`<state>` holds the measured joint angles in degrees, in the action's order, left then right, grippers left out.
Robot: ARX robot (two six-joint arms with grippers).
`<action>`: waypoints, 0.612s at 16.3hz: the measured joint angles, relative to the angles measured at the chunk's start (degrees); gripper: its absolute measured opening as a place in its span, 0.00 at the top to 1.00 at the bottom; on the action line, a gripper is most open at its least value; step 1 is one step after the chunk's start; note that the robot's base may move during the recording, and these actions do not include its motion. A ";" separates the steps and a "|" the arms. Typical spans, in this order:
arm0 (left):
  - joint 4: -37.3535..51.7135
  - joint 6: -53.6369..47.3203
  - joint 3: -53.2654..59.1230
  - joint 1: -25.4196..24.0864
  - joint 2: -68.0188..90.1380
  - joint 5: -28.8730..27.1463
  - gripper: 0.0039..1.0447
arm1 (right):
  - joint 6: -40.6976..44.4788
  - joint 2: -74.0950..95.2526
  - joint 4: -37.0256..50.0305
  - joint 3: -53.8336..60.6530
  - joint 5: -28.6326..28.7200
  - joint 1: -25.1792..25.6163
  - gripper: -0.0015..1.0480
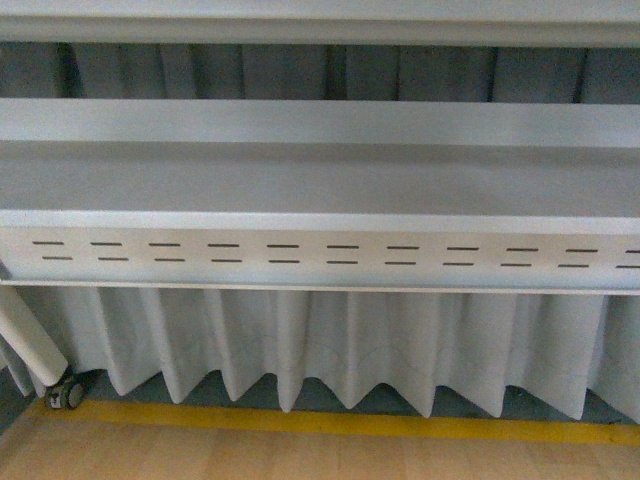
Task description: Wind up and store yellow beetle toy
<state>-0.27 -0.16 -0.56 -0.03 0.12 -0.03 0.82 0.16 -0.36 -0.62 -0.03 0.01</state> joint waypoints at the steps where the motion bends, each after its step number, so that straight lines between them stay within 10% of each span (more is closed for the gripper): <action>1: -0.04 0.02 0.00 0.00 0.00 -0.02 0.06 | -0.02 0.00 0.07 0.00 0.00 0.00 0.06; 10: 0.04 0.00 0.00 0.00 0.00 -0.02 0.06 | 0.00 0.00 0.13 0.00 0.02 0.00 0.06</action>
<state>-0.23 -0.16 -0.56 -0.03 0.12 -0.05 0.82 0.16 -0.23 -0.62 -0.01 0.01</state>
